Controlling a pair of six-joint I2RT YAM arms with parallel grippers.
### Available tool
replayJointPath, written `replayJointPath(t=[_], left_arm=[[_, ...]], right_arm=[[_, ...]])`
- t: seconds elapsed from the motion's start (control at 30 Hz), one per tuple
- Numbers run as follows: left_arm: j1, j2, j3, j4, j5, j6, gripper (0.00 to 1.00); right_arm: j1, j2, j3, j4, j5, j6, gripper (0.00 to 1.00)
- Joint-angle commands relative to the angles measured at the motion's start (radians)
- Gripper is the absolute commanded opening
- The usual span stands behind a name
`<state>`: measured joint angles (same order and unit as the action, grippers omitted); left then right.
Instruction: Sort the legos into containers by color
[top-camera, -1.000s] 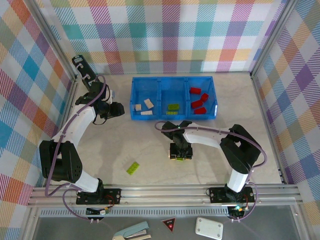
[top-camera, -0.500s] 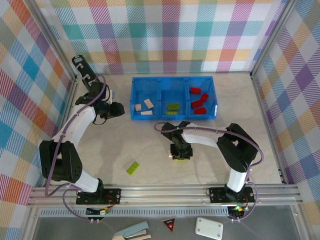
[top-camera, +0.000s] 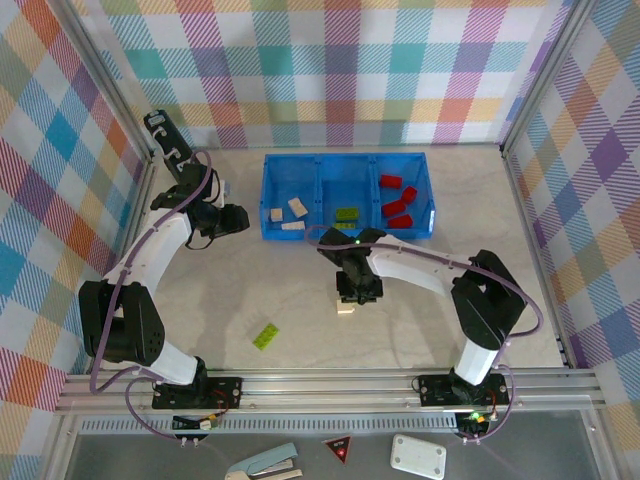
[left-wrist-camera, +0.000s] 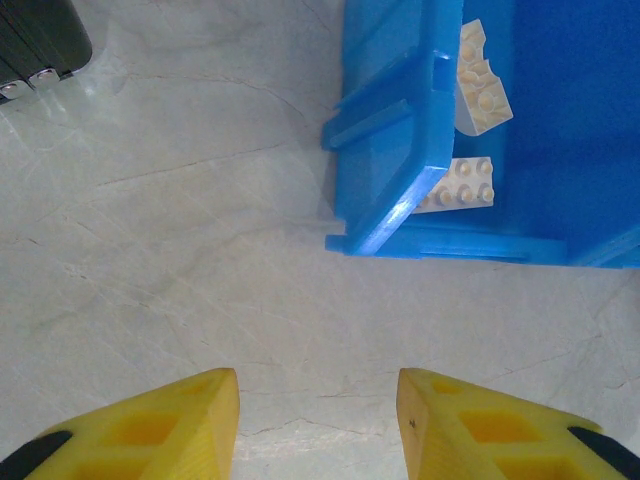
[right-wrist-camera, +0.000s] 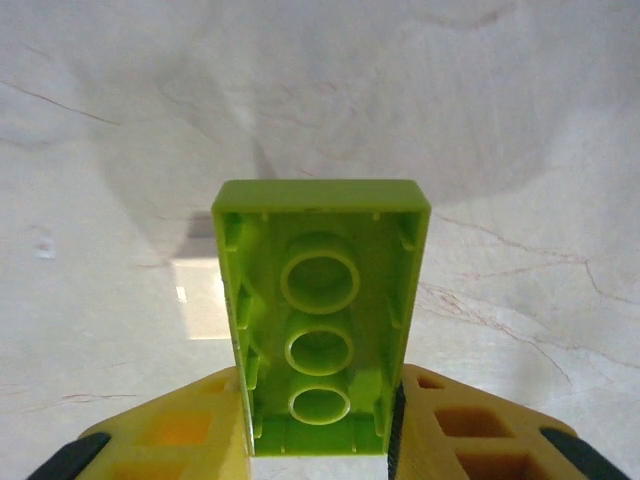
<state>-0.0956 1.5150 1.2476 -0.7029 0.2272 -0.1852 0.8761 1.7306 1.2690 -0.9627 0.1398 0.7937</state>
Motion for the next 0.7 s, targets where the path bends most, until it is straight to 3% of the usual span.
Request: replayJointPath(t=[0.0,0.33,0.67], left_arm=[[0.011,-0.006,0.006,0.005,0.014,0.017,0.46],[0.011,-0.015,0.006,0.003,0.008,0.020,0.46],[0.010,-0.018,0.005,0.002,0.005,0.020,0.46]], right_arm=[[-0.025,-0.012,0.077,-0.061,0.032,-0.064,0.33],[-0.154,0.067,0.305,-0.082,0.019,-0.212,0.32],[-0.272,0.210,0.498,-0.008,-0.138,-0.376,0.31]])
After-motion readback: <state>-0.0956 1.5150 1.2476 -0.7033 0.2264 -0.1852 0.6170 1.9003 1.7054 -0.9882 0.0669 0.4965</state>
